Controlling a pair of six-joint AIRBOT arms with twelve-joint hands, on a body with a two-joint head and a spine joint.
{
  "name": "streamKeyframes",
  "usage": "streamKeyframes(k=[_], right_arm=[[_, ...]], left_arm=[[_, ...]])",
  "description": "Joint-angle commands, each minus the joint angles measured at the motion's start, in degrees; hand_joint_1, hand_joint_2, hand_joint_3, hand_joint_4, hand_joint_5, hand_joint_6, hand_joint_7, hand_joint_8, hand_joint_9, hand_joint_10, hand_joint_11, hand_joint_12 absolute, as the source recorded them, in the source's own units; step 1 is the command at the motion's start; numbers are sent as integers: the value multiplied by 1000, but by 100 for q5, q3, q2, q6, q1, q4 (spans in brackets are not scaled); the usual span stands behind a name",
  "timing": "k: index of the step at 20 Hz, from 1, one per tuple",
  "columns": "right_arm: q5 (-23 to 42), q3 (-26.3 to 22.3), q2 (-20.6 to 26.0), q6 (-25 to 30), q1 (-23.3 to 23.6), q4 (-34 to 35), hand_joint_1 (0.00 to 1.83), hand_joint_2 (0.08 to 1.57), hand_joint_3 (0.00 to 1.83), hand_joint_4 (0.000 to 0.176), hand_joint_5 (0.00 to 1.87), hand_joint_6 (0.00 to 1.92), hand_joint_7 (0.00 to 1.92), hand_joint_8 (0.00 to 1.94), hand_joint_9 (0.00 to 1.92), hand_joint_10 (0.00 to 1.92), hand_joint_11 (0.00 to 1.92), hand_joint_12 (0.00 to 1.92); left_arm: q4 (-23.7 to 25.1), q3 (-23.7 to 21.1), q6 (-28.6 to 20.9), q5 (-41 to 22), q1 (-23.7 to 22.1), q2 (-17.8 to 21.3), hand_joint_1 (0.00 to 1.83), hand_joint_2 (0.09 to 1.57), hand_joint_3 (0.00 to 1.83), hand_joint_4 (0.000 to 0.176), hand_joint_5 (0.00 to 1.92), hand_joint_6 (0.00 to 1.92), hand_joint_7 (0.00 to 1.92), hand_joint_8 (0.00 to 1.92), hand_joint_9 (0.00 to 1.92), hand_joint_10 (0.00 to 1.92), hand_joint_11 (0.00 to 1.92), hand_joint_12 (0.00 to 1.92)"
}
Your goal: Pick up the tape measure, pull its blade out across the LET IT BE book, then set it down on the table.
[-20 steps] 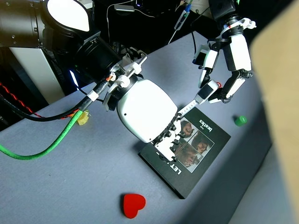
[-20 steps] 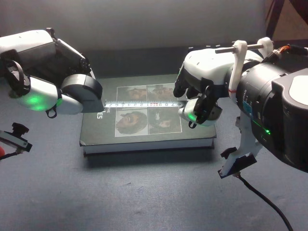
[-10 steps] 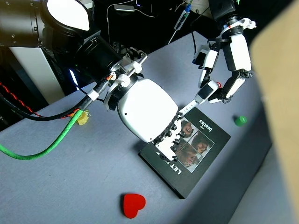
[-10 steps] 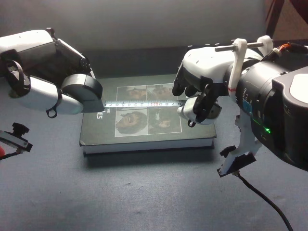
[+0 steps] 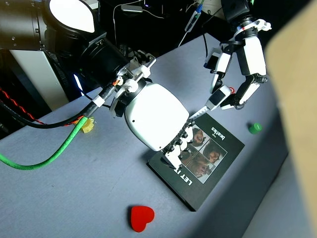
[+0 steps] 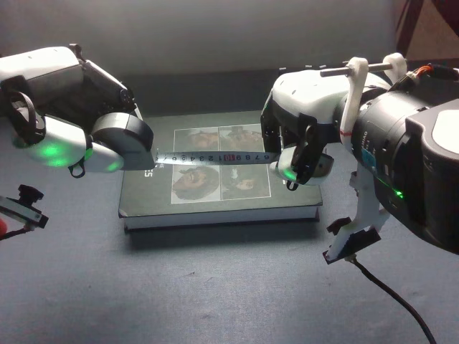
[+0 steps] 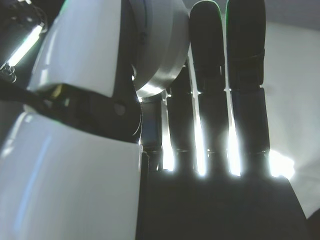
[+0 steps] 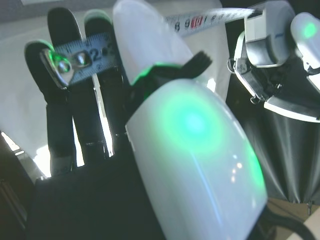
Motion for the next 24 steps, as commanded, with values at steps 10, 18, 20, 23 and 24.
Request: streamKeyframes(k=[10,18,20,23,24], right_arm=[[1,-44,204,107,117,-544,1163,1210,1,15,813,1316,804,1196,731,790,468,1395],[89,-107,594,-5,50,-632,1165,1208,0,9,810,1331,815,1170,725,791,454,1396],[90,-119,656,-5,14,-683,1166,1208,0,6,809,1336,815,1167,725,792,455,1396],[87,-143,757,-28,-29,-687,1170,1208,0,0,826,1332,803,1167,724,792,468,1401],[87,-147,770,-38,-38,-687,1170,1207,0,0,827,1331,804,1165,731,796,481,1405]], left_arm=[[-12,-4,-86,-683,-9,52,1386,1069,0,0,952,932,1130,600,1069,1032,1008,813],[-12,-7,-113,-756,-3,53,1386,1069,0,0,958,928,1125,605,1069,1033,1002,813],[-11,-10,-113,-760,5,53,1386,1069,0,0,958,928,1124,606,1070,1033,1003,814],[-11,-12,-115,-774,9,57,1386,1069,0,0,960,923,1126,610,1066,1035,995,810],[-11,-11,-116,-777,9,57,1386,1070,1,0,958,924,1120,629,1057,1046,987,812]])
